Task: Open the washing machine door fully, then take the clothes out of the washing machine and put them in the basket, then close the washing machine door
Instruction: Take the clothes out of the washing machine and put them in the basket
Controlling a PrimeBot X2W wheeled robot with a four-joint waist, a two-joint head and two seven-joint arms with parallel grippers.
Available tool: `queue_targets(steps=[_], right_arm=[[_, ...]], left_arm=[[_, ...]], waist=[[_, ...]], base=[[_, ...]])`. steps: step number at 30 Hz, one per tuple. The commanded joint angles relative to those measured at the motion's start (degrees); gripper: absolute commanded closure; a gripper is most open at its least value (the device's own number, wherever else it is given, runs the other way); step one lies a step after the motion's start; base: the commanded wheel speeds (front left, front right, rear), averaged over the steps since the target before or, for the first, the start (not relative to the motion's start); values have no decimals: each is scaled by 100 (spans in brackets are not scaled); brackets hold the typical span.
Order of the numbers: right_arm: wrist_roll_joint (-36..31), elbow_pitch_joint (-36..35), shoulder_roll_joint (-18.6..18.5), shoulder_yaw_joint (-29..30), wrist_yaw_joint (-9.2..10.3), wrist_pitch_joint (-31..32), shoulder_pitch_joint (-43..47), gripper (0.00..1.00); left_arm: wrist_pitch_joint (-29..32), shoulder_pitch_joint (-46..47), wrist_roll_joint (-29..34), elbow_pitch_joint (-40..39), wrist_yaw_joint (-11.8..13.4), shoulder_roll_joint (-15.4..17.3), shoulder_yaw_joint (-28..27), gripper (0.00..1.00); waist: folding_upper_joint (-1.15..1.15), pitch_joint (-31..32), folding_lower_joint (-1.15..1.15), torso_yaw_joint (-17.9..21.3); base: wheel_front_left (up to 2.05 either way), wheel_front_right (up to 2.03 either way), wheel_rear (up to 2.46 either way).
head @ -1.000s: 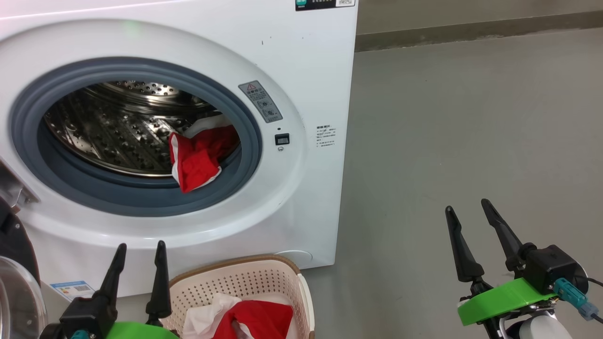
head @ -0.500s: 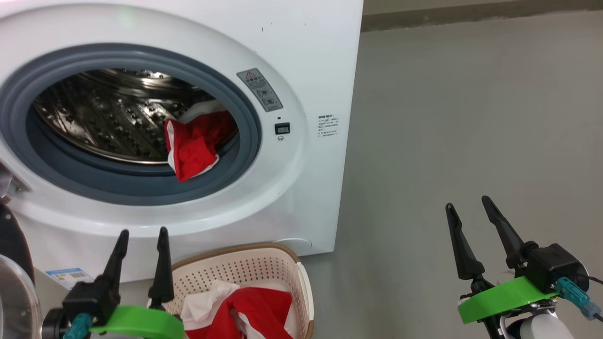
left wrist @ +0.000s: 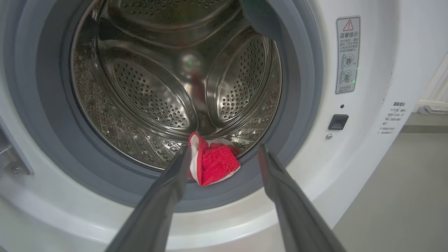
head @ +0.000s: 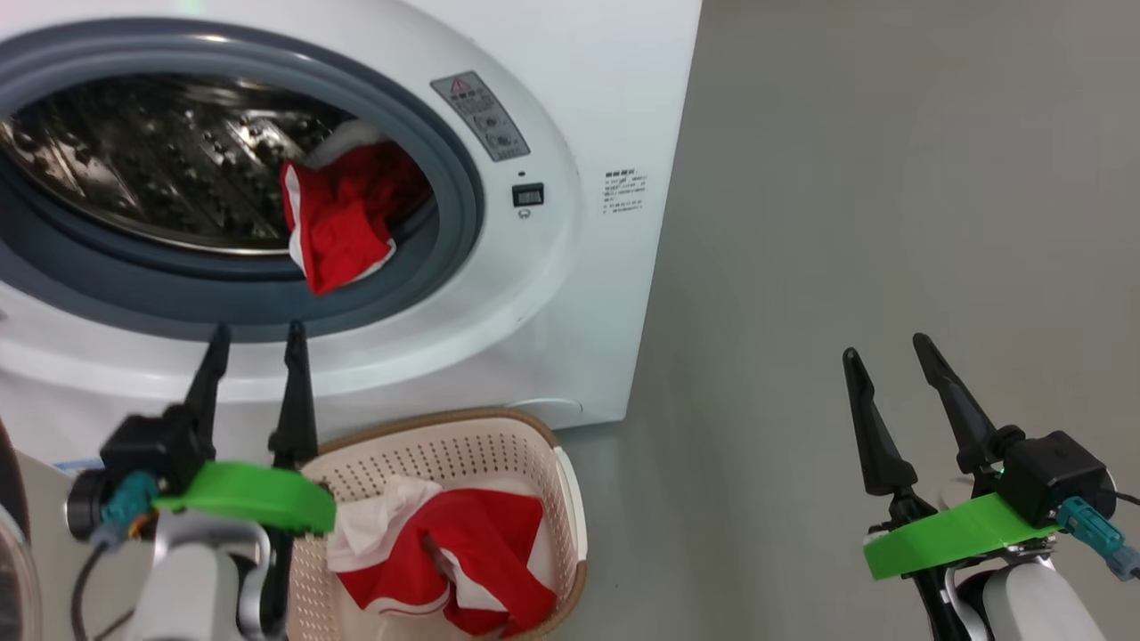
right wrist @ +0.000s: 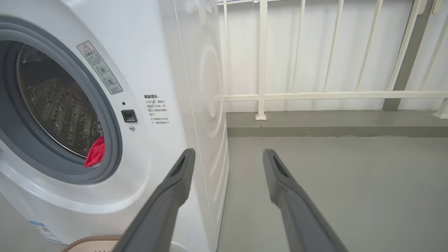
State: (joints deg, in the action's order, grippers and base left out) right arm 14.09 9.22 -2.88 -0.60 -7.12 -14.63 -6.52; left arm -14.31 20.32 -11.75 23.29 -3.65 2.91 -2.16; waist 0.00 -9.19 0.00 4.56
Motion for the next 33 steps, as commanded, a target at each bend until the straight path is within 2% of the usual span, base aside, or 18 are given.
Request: queue_targets(steps=[1,15,25,29,33], right_arm=[[32,-176,-6,-128,-36,-37,-255,0],[29,-315,-5,-207,-36,-37,-807,0],[77,-395,-3,-350,-36,-37,-1157,0],[107,-426,-2,-434,-36,-37,-1261,0],[133,-414,-1,-488,-36,-37,-1275,0]], left_arm=[[-69,417,-59,37,-77,200,-156,0],[-69,2312,-354,1168,-263,568,-183,0],[-39,3778,-424,2352,-333,828,-15,0],[201,4244,-686,2926,-368,878,32,0],[727,4585,-1327,3217,-380,851,204,0]], waist=[[0,-341,0,6],[0,-1476,0,79],[0,-2152,0,171],[0,-2289,0,249],[0,-2319,0,312]], base=[[0,0,0],[0,0,0],[0,0,0],[0,0,0],[0,0,0]])
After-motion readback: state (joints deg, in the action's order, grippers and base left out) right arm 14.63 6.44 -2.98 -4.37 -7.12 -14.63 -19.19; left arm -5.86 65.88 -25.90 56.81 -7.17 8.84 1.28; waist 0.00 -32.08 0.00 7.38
